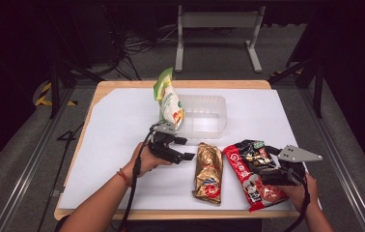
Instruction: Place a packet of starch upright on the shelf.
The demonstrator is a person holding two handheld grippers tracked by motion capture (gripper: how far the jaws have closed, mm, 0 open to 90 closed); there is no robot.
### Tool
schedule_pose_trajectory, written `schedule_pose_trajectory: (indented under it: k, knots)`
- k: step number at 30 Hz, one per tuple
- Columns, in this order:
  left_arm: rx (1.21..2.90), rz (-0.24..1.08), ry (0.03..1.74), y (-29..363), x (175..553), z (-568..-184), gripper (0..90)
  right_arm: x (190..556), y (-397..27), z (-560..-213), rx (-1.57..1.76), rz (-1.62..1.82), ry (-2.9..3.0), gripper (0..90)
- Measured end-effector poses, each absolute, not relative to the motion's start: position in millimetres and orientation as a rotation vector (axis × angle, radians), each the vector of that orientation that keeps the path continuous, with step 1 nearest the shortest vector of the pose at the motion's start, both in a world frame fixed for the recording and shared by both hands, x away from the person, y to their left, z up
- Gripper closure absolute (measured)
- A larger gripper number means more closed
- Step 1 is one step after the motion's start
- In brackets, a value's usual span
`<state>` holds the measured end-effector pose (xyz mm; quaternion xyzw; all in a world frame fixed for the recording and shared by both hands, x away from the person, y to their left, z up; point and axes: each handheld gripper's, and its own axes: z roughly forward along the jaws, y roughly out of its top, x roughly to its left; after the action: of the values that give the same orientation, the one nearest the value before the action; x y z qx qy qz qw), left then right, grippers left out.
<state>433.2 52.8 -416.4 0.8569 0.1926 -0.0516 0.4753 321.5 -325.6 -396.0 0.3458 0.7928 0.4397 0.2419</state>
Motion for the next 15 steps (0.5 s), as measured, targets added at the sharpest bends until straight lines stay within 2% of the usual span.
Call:
schedule_pose_trajectory:
  k: [7,15]
  knots:
    - [2.169,-0.201,0.535,14,446,-440,19.5,322,-326,-397,0.948,1.203,2.170,12.5]
    - [2.188,-0.213,0.577,7,455,-449,16.1,323,-325,-397,0.946,1.199,2.175,12.4]
